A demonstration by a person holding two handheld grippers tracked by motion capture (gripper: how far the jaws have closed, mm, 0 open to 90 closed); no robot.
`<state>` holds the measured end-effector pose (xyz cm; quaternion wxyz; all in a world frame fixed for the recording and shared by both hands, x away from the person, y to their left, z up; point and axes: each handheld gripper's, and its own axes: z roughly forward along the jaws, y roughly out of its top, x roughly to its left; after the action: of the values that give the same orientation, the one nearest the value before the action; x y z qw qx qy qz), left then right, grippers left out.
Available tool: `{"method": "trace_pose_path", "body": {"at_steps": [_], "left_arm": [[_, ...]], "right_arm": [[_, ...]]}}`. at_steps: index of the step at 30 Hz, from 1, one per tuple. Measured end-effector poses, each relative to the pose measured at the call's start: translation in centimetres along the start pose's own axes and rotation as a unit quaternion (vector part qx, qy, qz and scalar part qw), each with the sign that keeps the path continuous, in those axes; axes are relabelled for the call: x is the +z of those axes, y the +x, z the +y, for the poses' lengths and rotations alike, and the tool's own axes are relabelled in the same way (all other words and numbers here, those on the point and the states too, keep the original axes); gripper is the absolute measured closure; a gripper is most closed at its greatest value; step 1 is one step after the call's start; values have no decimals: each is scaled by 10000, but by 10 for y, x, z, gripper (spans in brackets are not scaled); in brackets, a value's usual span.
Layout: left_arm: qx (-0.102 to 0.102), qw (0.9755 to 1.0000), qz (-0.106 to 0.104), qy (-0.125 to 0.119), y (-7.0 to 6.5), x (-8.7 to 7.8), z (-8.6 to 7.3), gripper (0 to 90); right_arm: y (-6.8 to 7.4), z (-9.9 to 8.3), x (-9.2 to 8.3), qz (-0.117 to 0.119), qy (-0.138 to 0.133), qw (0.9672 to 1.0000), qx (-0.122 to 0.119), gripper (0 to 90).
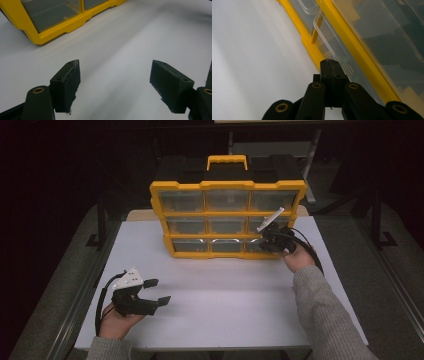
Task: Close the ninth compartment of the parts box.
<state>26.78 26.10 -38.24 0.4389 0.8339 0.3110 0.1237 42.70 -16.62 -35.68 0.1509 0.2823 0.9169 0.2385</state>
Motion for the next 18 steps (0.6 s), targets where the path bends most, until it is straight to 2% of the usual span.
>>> {"method": "trace_pose_path", "body": {"at_steps": [5,11,18], "left_arm": [[-37,10000,-2,1,-1,1,0,239],[48,10000,-2,32,-1,2,0,238],[-26,10000,-56,12,-2,3,0,236]], "right_arm": [[0,0,1,3,-14,10000,2,892],[0,0,1,36,-29,10000,48,892],[-3,-4,-6,207,-165,9995,159,889]]}}
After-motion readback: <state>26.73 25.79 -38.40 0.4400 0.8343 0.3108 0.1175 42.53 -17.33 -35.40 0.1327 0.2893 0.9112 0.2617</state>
